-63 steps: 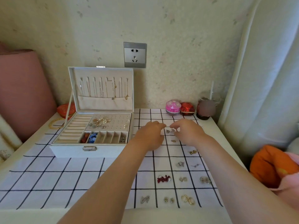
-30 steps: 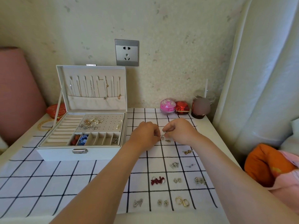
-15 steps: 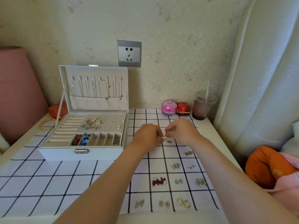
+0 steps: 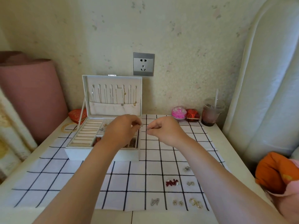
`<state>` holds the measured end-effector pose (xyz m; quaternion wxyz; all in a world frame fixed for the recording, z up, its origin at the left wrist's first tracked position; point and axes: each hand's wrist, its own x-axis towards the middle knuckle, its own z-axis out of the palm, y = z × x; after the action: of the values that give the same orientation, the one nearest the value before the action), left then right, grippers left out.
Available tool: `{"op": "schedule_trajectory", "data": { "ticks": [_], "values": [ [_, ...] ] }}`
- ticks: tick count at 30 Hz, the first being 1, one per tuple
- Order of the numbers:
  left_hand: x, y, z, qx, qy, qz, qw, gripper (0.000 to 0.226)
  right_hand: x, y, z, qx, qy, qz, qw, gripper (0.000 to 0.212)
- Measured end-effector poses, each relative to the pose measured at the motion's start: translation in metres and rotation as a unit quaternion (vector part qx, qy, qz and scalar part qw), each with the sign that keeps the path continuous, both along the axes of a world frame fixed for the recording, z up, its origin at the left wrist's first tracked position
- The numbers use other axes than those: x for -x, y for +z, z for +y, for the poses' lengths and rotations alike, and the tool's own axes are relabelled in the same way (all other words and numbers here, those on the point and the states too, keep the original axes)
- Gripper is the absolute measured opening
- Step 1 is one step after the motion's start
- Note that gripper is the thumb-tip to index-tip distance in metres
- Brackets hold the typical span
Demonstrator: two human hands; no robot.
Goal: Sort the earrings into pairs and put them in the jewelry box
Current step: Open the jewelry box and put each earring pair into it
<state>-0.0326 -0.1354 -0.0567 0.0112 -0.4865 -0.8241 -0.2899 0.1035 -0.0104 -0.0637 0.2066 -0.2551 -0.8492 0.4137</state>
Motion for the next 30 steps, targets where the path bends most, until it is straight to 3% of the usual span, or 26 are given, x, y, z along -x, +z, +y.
{"op": "schedule_trajectory", "data": {
  "ticks": [9, 16, 19, 23, 30],
  "values": [
    [0.030, 0.000, -0.055, -0.067, 0.037, -0.070, 0.995, 0.005, 0.040, 0.000, -0.046, -0.060, 0.018, -0.059, 0.996, 0.010],
    [0.036, -0.001, -0.067, -0.075, 0.027, -0.101, 0.992, 0.004, 0.045, -0.001, -0.062, -0.179, 0.026, -0.142, 0.973, 0.016],
    [0.036, -0.002, -0.065, -0.075, 0.017, -0.126, 0.989, 0.005, 0.045, -0.001, -0.058, -0.150, 0.044, -0.148, 0.977, 0.023],
    [0.030, -0.003, -0.058, -0.068, -0.004, -0.143, 0.987, 0.006, 0.044, 0.004, -0.045, -0.127, 0.010, -0.125, 0.984, 0.015],
    [0.022, -0.010, -0.050, 0.049, -0.002, 0.003, 0.999, 0.003, 0.039, 0.000, -0.039, -0.157, -0.002, -0.164, 0.974, 0.013]
  ]
}}
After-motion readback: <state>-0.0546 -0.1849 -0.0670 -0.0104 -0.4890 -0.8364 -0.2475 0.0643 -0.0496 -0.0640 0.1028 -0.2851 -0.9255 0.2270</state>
